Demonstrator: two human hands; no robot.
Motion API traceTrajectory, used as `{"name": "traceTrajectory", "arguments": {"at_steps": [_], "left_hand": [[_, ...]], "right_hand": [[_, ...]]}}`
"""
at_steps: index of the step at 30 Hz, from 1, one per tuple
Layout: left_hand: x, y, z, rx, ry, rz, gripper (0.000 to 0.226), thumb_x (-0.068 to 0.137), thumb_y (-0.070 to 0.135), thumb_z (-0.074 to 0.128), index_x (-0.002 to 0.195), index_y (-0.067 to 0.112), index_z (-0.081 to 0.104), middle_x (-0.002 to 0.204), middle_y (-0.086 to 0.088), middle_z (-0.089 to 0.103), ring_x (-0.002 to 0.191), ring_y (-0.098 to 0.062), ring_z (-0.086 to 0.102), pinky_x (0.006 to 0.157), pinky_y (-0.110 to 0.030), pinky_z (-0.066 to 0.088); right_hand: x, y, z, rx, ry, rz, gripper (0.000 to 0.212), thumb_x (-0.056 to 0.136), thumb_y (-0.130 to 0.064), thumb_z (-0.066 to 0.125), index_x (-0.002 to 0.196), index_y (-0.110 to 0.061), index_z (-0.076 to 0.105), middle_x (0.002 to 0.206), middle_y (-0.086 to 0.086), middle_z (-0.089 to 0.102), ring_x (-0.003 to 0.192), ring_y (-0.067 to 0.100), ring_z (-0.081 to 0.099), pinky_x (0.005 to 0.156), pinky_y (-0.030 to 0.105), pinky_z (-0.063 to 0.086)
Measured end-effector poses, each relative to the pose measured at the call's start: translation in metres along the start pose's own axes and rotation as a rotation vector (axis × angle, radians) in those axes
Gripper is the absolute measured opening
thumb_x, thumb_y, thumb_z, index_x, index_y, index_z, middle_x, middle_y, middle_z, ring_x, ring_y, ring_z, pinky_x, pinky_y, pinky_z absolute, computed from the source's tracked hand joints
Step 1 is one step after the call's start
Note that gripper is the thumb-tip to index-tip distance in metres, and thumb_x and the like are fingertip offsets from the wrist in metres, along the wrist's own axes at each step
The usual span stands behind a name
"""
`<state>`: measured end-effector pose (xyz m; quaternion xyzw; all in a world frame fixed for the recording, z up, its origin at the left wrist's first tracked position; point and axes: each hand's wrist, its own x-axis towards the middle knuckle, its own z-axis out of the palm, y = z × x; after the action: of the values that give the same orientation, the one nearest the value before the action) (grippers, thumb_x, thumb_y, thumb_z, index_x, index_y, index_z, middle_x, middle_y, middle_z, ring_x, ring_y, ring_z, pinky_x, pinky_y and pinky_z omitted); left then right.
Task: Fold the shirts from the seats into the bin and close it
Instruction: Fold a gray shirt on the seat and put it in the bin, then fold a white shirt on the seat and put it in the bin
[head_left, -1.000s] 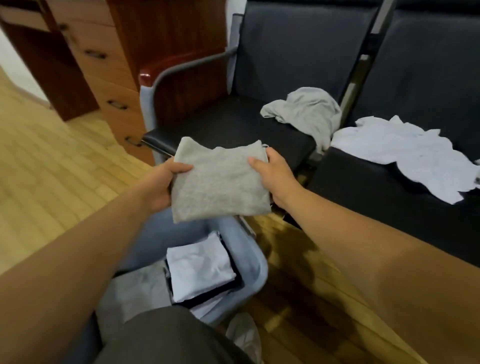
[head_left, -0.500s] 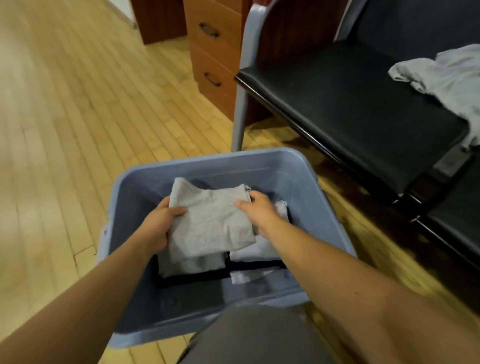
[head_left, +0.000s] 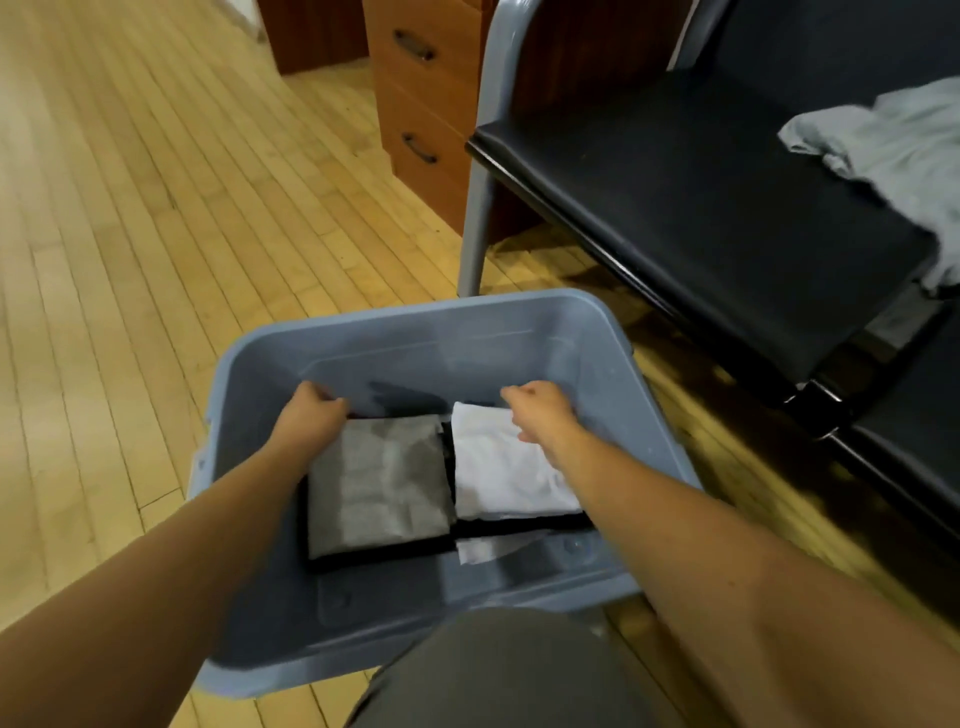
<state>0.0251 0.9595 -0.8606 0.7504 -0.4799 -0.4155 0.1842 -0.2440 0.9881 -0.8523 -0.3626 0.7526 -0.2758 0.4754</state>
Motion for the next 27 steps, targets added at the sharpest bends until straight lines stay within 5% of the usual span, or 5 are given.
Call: {"name": "traceTrajectory", "arguments": {"at_steps": [3, 8, 13, 21, 27], "left_hand": [[0.002, 0.059, -0.001, -0.078, -0.045, 0.088, 0.012, 0.072, 0.021, 0.049, 0.065, 0.012, 0.053, 0.063, -0.011, 0.055, 0.064, -0.025, 0.054, 0.062, -0.039, 0.044], [-0.075, 0.202, 0.005, -0.21, -0.173, 0.244, 0.013, 0.099, 0.009, 0.048, 0.111, 0.005, 0.048, 0.089, -0.012, 0.068, 0.074, -0.024, 0.066, 0.059, -0.031, 0.051], [-0.157, 0.307, 0.049, -0.26, -0.329, 0.364, 0.02, 0.102, 0.013, 0.051, 0.122, 0.009, 0.05, 0.089, -0.01, 0.069, 0.084, -0.024, 0.069, 0.084, -0.038, 0.059], [-0.286, 0.389, 0.174, 0.032, -0.611, 0.665, 0.01, 0.1, 0.013, 0.049, 0.108, 0.012, 0.054, 0.087, -0.006, 0.07, 0.082, -0.022, 0.067, 0.09, -0.039, 0.056], [-0.359, 0.402, 0.279, 0.234, -0.79, 0.808, 0.015, 0.099, 0.014, 0.051, 0.106, 0.007, 0.063, 0.094, -0.006, 0.071, 0.086, -0.019, 0.066, 0.081, -0.031, 0.056]], "right_hand": [[-0.013, -0.032, -0.044, 0.072, 0.087, -0.021, 0.022, 0.092, -0.026, 0.057, 0.082, -0.007, 0.063, 0.097, 0.019, 0.066, 0.101, 0.035, 0.066, 0.086, 0.047, 0.057], [-0.057, -0.085, -0.131, 0.199, 0.152, -0.145, 0.017, 0.095, -0.019, 0.055, 0.079, -0.015, 0.056, 0.086, 0.01, 0.06, 0.071, 0.016, 0.057, 0.065, 0.03, 0.05], [-0.108, -0.092, -0.243, 0.085, 0.39, -0.243, 0.025, 0.093, -0.028, 0.059, 0.09, -0.003, 0.061, 0.11, 0.029, 0.066, 0.085, 0.029, 0.062, 0.078, 0.04, 0.051], [-0.208, 0.005, -0.422, 0.139, 0.687, -0.177, 0.029, 0.095, -0.02, 0.057, 0.109, 0.004, 0.064, 0.111, 0.022, 0.069, 0.093, 0.026, 0.064, 0.069, 0.032, 0.046], [-0.277, 0.132, -0.512, 0.096, 0.899, 0.005, 0.018, 0.085, -0.018, 0.058, 0.082, 0.0, 0.057, 0.076, 0.016, 0.049, 0.075, 0.021, 0.049, 0.066, 0.033, 0.04]]}}
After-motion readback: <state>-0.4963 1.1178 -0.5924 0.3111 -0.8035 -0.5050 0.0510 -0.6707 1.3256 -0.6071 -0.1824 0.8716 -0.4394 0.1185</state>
